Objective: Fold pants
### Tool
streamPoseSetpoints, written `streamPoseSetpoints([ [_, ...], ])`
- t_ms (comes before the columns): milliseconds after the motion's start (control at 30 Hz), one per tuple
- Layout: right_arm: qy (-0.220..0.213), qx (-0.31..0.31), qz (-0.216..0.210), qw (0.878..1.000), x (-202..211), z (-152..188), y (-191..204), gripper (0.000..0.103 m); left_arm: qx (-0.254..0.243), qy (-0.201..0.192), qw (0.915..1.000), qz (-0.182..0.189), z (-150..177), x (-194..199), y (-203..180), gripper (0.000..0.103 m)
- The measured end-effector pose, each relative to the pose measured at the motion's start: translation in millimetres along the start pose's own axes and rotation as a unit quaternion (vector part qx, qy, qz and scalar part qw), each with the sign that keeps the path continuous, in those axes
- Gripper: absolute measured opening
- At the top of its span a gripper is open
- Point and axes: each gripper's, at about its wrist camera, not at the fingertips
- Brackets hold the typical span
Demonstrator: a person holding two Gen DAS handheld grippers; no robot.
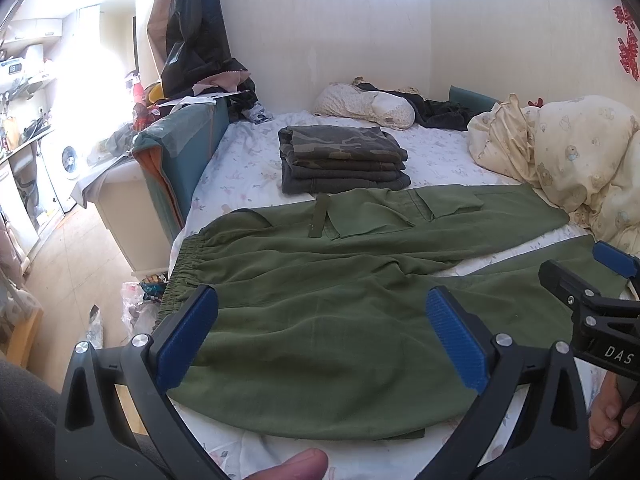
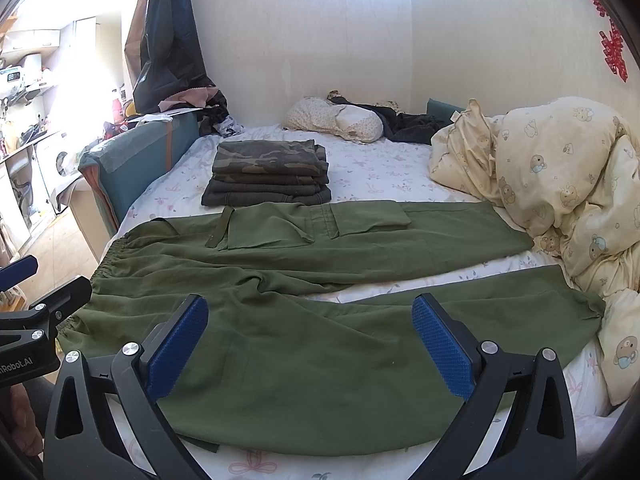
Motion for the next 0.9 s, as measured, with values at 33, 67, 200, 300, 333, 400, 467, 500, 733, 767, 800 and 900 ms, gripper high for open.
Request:
streamPoseSetpoints([
  [33, 0.0, -0.001, -0.001, 1.0, -0.3, 0.4, -0.6, 0.103, 0.0, -0.001, 1.0, 0.0, 0.1, -0.1, 0.1, 0.102],
  [67, 0.001, -0.001, -0.002, 1.0, -0.7, 0.6, -0.2, 0.103, 0.0, -0.001, 1.0, 0.0, -0.2, -0.2, -0.7, 0.102],
  [200, 0.0, -0.001, -0.001, 1.0, 0.1, 0.4, -0.3, 0.103, 0.0, -0.001, 1.0, 0.0, 0.2, 0.0, -0.9, 0.102],
  [300, -0.002, -0.001, 0.0, 1.0, 0.1, 0.3, -0.3, 0.103, 0.003, -0.003, 1.0, 0.003, 0.4, 0.3, -1.1, 0.102],
  [333, -0.002, -0.002, 0.0, 1.0, -0.1, 0.1, -0.5, 0.103, 0.004, -0.003, 1.0, 0.005, 0.3, 0.5, -0.5, 0.102],
  [400, -0.002, -0.003, -0.001, 1.0, -0.4, -0.2, -1.7, 0.103, 0.005, -0.002, 1.0, 0.005, 0.8, 0.0, -0.8, 0.102],
  [467, -0.002, -0.002, -0.001, 1.0, -0.3, -0.1, -1.4, 0.103, 0.006, -0.003, 1.0, 0.007, 0.7, 0.3, -0.1, 0.102],
  [500, -0.002, -0.002, -0.002, 1.0, -0.6, 0.1, -1.2, 0.103, 0.006, -0.002, 1.0, 0.007, 0.9, -0.1, -0.6, 0.102],
  [733, -0.002, -0.003, -0.002, 1.0, 0.4, -0.4, -1.6, 0.103, 0.006, -0.003, 1.0, 0.006, 1.2, -0.3, -0.9, 0.102],
  [767, -0.002, -0.003, -0.002, 1.0, 0.3, -0.5, -1.4, 0.103, 0.007, -0.003, 1.0, 0.005, 1.4, -0.1, -1.0, 0.102],
  [800, -0.002, -0.003, -0.001, 1.0, 0.3, -0.5, -1.4, 0.103, 0.007, -0.004, 1.0, 0.006, 1.4, -0.2, -0.8, 0.102],
  [900, -0.001, -0.003, -0.002, 1.0, 0.6, -0.6, -1.2, 0.103, 0.006, -0.003, 1.0, 0.005, 1.2, -0.3, -1.1, 0.102],
])
Point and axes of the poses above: each gripper's, at about its wrist camera, not at the fingertips, and x roughly against the way its jaws point, y to its left, z to its underside, and after that the axes turned 10 degrees about z, right-handed
